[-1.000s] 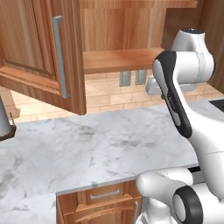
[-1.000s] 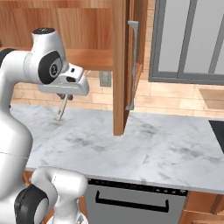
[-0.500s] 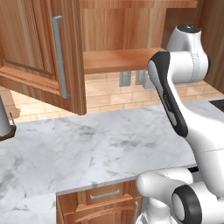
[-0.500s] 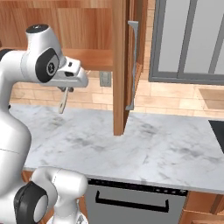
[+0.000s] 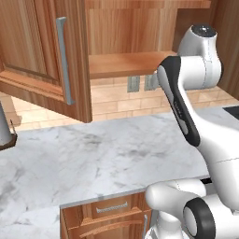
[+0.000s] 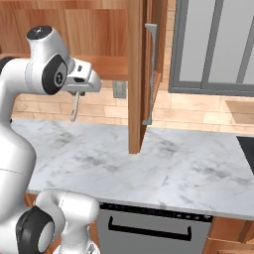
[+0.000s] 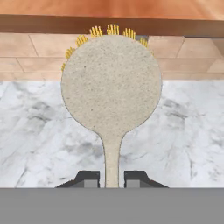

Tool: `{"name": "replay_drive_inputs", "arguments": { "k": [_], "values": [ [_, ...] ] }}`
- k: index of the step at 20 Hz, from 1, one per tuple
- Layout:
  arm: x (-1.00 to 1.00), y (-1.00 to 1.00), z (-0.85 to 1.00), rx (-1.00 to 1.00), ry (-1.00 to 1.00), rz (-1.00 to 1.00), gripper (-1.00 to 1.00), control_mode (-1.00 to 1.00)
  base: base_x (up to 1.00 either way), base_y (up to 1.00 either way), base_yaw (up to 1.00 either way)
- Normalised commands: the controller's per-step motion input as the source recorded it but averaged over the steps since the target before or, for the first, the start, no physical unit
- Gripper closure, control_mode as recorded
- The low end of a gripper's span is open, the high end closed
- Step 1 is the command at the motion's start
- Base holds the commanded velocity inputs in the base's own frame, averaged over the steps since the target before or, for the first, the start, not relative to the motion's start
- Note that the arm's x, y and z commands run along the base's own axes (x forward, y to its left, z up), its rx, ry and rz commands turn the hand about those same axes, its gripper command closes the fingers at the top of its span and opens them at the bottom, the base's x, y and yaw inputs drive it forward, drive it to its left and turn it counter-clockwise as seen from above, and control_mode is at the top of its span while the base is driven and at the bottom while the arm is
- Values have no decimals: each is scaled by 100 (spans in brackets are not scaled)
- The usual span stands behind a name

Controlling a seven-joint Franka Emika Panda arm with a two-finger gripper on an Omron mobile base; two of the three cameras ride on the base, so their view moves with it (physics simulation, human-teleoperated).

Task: Pick up the dish brush and dish brush from the sink, and place them back in the cabinet, and close the cabinet doors.

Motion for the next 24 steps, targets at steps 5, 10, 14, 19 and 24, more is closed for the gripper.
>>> {"name": "replay_drive_inputs", "arguments": {
  "k": [5, 10, 14, 19, 24],
  "values": [
    [42, 0, 9, 0, -11, -1, 100, -100, 0, 0, 0],
    [48, 0, 8, 0, -9, 0, 100, -100, 0, 0, 0],
    [48, 0, 28, 0, -5, -1, 100, -100, 0, 0, 0],
    [44, 0, 25, 0, -2, -1, 100, -100, 0, 0, 0],
    [39, 0, 6, 0, 0, 0, 100, -100, 0, 0, 0]
  ]
}}
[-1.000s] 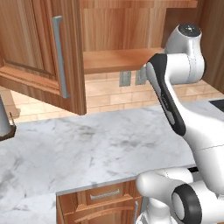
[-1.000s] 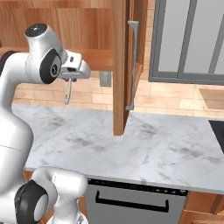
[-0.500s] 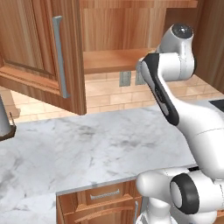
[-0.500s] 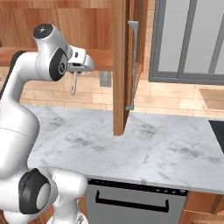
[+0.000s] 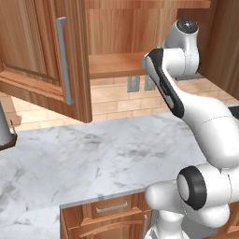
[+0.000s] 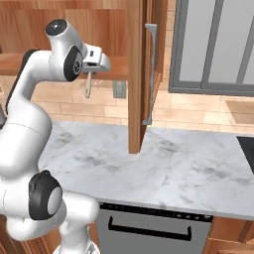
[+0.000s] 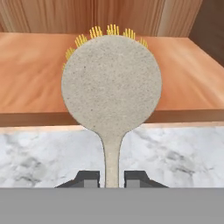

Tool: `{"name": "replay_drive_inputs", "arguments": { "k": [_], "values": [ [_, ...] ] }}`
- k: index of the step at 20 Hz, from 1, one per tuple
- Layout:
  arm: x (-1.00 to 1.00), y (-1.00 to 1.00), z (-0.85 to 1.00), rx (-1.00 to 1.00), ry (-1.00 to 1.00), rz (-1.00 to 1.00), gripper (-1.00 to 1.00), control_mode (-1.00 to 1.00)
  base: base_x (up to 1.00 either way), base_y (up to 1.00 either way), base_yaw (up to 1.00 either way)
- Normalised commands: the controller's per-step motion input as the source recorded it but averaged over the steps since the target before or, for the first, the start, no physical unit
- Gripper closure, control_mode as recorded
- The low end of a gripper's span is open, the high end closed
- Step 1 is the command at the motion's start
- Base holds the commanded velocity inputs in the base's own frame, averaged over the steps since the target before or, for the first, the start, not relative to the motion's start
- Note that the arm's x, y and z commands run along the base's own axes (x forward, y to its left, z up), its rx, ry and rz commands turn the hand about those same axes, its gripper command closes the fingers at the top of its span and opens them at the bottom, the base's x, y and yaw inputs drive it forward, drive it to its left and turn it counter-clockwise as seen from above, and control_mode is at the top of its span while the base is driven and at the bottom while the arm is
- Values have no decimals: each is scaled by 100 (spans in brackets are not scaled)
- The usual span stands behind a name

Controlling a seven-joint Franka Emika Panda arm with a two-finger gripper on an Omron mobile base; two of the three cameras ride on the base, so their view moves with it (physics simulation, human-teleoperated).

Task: Pick up the dish brush and dish brush from the sink, and place them back in the cabinet, and close the cabinet doors.

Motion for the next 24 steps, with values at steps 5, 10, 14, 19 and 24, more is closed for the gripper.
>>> {"name": "replay_drive_inputs", "arguments": {
  "k": [5, 10, 14, 19, 24],
  "values": [
    [50, 0, 1, 0, 0, 0, 100, -100, 0, 0, 0],
    [55, 0, 0, 0, 0, 0, 100, -100, 0, 0, 0],
    [49, 0, 0, 0, -2, 0, 100, -100, 0, 0, 0],
    [37, 0, 0, 0, -4, 0, 100, -100, 0, 0, 0],
    [36, 0, 0, 0, -4, 0, 100, -100, 0, 0, 0]
  ]
}}
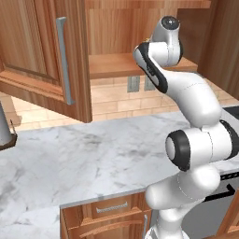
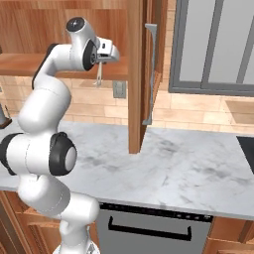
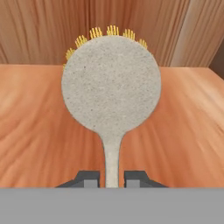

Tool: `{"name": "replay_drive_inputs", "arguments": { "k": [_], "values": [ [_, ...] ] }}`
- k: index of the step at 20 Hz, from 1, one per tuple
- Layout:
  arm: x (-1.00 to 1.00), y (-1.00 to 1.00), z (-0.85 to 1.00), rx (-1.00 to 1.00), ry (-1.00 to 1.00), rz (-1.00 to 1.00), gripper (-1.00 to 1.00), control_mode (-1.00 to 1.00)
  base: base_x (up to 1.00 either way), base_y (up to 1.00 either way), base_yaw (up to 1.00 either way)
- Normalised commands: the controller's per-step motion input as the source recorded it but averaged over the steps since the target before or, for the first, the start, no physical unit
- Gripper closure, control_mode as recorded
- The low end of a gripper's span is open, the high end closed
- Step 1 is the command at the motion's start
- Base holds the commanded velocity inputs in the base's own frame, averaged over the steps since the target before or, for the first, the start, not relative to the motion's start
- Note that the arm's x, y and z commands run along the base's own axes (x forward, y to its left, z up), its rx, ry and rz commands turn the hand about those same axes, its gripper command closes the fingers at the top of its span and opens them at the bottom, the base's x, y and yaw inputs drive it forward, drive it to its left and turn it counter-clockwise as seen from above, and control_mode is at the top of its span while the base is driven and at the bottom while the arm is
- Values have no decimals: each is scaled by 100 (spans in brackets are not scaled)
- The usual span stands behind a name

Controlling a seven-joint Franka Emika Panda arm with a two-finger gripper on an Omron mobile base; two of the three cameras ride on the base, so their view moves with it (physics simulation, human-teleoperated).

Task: Pick up the dish brush and dish brush from the sink, and place them back in the cabinet, and close the cabinet doors.

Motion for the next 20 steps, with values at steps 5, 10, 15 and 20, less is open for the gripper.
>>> {"name": "replay_drive_inputs", "arguments": {
  "k": [5, 10, 15, 20],
  "values": [
    [37, 0, 0, 0, -3, 0, 100, -100, 0, 0, 0],
    [33, 0, 0, 0, -3, 0, 100, -100, 0, 0, 0],
    [32, 0, 0, 0, -1, 0, 100, -100, 0, 0, 0],
    [34, 0, 0, 0, 0, 0, 100, -100, 0, 0, 0]
  ]
}}
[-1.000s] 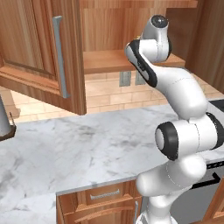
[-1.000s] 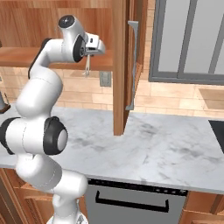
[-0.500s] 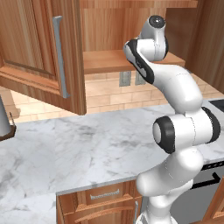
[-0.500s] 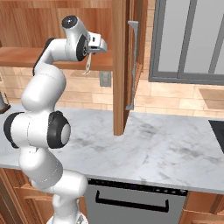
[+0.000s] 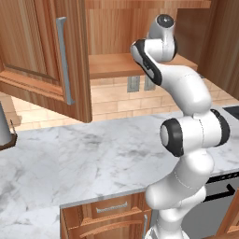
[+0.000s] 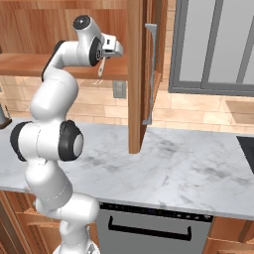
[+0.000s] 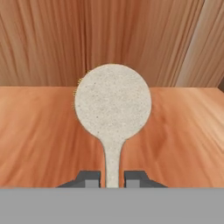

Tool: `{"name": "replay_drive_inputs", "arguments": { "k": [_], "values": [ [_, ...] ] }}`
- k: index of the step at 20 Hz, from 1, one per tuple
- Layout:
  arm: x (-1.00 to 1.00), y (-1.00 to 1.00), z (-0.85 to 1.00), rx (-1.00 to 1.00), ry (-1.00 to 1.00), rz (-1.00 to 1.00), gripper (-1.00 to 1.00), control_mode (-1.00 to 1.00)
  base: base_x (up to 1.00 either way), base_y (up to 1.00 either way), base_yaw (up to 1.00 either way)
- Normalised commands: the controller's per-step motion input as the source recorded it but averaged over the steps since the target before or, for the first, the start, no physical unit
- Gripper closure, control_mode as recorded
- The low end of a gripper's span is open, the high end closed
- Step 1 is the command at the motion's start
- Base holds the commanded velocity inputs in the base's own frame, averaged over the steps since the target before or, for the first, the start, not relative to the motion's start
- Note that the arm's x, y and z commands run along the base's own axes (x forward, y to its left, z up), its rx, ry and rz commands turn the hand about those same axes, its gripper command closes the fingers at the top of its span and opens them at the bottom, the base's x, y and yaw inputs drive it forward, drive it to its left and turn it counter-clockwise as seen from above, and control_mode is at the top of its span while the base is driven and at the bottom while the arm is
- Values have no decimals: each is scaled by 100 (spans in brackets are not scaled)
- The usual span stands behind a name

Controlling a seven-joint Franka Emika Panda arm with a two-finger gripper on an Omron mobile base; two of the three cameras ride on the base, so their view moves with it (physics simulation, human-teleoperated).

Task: Pick up the dish brush and dish brush from the sink, and place them back in the cabinet, and close the cabinet doors.

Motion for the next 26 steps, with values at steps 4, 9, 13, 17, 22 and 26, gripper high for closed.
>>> {"name": "replay_drive_inputs", "arguments": {
  "k": [4, 9, 13, 17, 22, 26],
  "values": [
    [34, 0, 0, 0, 0, 0, 100, -100, 0, 0, 0],
    [26, 0, 0, 0, 0, 0, 100, -100, 0, 0, 0],
    [17, 0, -4, 0, -1, 0, 100, -100, 0, 0, 0],
    [12, 0, -12, -1, -2, 0, 100, -100, 0, 0, 0],
    [3, 0, -18, -1, -5, 0, 100, -100, 0, 0, 0],
    [5, 0, -11, 0, -5, 0, 100, -100, 0, 0, 0]
  ]
}}
